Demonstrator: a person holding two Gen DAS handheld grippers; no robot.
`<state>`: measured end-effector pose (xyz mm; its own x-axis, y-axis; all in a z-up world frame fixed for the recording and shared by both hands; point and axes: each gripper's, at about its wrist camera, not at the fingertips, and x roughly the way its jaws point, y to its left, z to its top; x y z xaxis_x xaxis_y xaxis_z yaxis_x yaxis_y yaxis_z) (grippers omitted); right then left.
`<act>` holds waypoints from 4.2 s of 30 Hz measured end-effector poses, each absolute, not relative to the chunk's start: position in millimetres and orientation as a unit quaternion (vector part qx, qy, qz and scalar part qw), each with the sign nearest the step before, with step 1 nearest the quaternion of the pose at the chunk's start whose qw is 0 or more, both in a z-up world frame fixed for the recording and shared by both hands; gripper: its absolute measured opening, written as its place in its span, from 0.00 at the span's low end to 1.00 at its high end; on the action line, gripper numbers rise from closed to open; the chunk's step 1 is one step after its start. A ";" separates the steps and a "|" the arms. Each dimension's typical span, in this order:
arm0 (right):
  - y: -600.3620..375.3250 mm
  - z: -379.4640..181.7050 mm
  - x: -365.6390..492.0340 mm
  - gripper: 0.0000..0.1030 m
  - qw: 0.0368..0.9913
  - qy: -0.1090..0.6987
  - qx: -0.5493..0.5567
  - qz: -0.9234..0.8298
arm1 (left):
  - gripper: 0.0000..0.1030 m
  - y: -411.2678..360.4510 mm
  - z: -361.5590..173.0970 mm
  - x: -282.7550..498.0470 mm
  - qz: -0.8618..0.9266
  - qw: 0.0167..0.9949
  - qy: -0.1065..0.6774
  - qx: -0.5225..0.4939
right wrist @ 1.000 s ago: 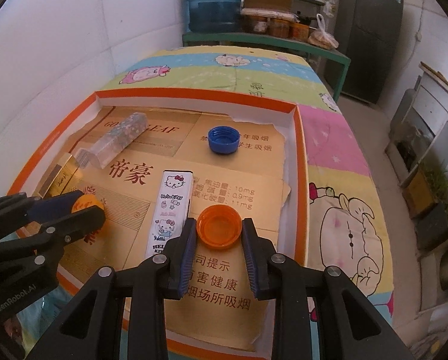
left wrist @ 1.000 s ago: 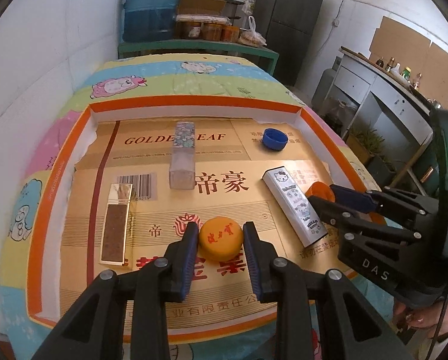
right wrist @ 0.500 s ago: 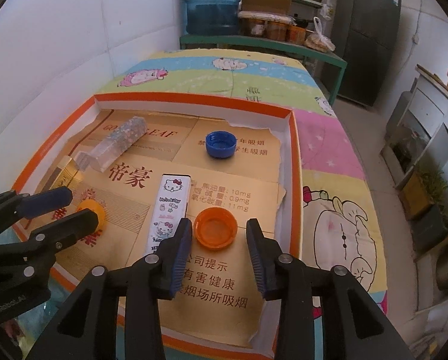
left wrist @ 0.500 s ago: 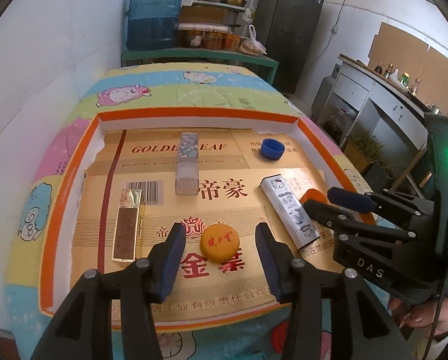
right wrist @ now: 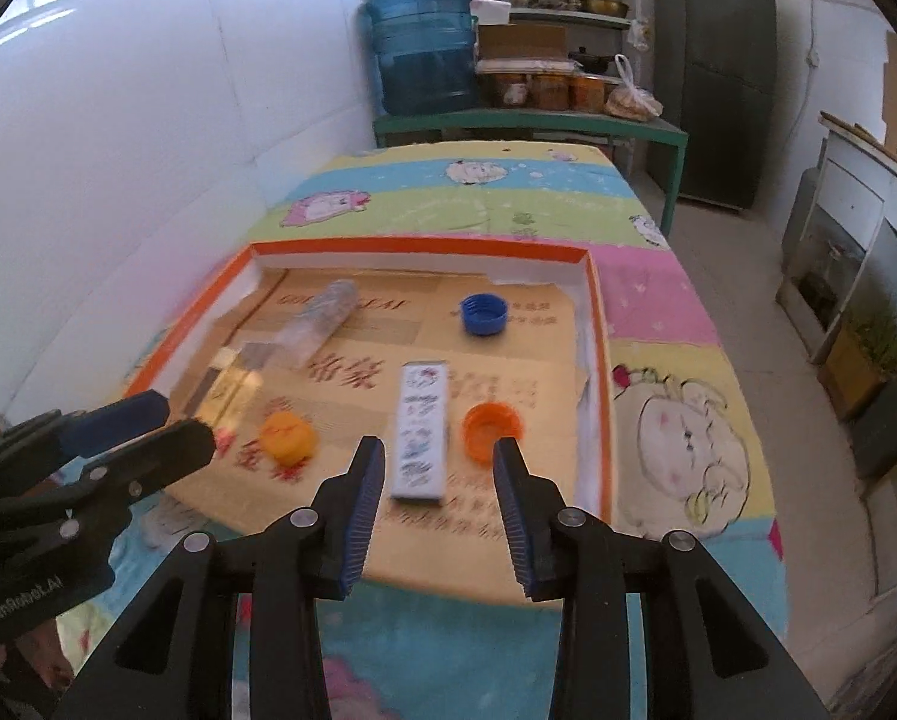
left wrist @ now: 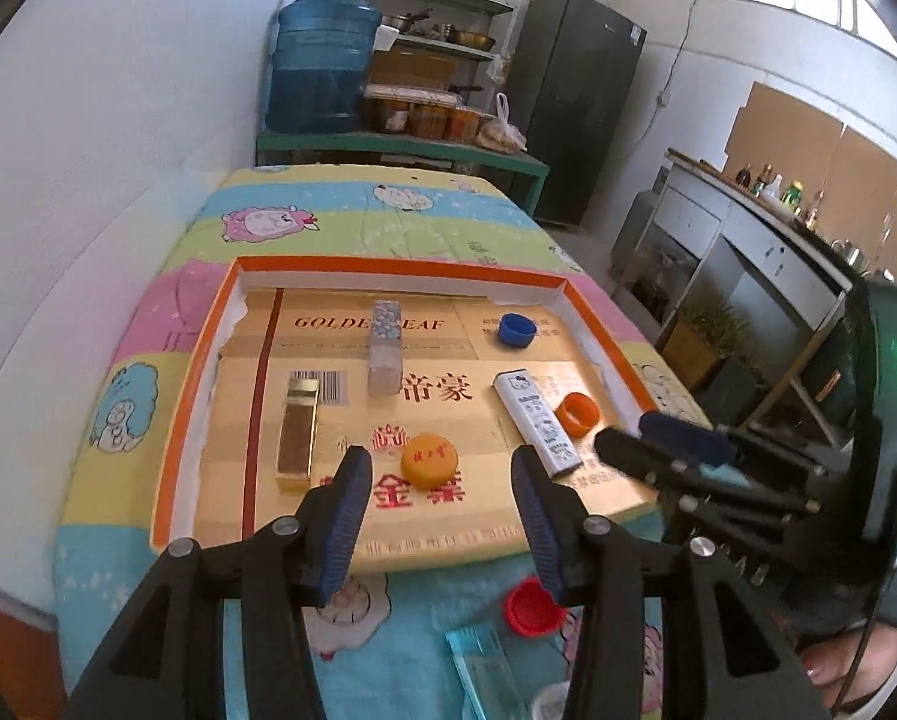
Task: Organize rigid objects
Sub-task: 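Withdraw both open grippers from the lid toward the remaining caps, then grasp the black cap with the left gripper, then lift the black cap with left gripper while right gripper grasps the white cap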
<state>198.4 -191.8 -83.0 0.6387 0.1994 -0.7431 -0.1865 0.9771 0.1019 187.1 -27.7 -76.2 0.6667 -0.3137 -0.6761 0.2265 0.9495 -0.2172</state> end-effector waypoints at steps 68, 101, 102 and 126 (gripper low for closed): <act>-149.4 -89.8 37.0 0.37 0.893 0.434 0.013 0.116 | 0.47 25.8 -82.8 30.2 -0.132 0.916 0.365 -0.100; -191.6 -110.1 44.3 0.38 0.889 0.445 0.063 0.091 | 0.30 -47.3 -133.7 42.9 -0.147 0.899 0.413 0.001; -190.2 -110.6 44.4 0.38 0.889 0.445 0.062 0.093 | 0.30 -46.8 -133.5 42.9 -0.148 0.899 0.412 -0.001; -124.3 -125.3 78.7 0.37 0.882 0.450 -0.052 0.133 | 0.30 -6.9 -116.7 53.0 -0.131 0.904 0.402 -0.058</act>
